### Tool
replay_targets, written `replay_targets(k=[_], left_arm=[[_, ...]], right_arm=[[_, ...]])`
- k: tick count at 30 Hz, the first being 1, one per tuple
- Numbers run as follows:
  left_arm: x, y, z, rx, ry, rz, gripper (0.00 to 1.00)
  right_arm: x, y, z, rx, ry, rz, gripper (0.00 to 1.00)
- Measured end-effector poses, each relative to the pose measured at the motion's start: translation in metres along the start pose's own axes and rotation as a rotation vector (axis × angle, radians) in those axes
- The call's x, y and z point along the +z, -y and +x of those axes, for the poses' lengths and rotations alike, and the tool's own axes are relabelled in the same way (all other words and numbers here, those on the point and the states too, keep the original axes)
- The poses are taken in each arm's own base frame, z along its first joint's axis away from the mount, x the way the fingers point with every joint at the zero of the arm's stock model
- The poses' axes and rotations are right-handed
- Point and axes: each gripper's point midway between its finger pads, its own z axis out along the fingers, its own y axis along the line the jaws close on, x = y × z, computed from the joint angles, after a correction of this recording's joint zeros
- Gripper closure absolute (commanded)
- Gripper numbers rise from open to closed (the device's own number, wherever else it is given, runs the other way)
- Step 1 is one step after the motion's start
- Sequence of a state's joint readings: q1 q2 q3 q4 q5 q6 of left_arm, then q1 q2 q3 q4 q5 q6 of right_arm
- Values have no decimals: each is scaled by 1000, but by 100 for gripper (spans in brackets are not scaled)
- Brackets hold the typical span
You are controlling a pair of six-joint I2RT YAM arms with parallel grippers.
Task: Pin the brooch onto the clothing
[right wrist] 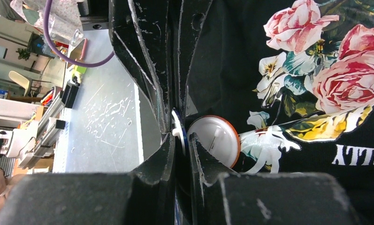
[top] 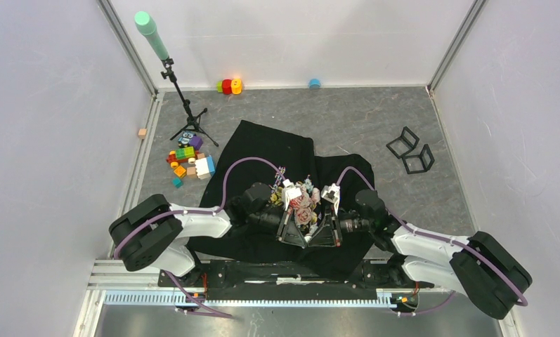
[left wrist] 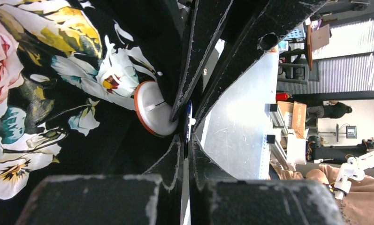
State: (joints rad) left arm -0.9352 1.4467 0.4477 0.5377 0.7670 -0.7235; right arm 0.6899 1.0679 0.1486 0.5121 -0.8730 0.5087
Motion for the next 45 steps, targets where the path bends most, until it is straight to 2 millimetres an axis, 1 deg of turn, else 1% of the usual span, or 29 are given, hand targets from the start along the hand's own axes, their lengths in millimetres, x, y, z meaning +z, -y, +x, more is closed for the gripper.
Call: replay_targets(k=[5,15,21,33,39,43,45], left_arm=[[0,-6,1,-15,4,-31,98],[-1,-15,-8,1,53,-94,98],[-4,-15,-13,19,81,-119,98],[-7,-16,-23,35,128,-146,98],[-8,-21,-27,28,147,-186,98],[-7,-21,-33,31,156,-208,97],[-7,-19,-36,36,162,-209,92]], right_arm=[[1,6,0,20,-1,35,92],[0,18,-6,30,26,114,93],[-1,23,-12,32,47,135,95],[-5,28,-22,41,88,161,95],[-8,28,-26,21,104,168,86],[-12,27,-31,-13,113,182,77],[-13,26,-34,-36,113,189,72]])
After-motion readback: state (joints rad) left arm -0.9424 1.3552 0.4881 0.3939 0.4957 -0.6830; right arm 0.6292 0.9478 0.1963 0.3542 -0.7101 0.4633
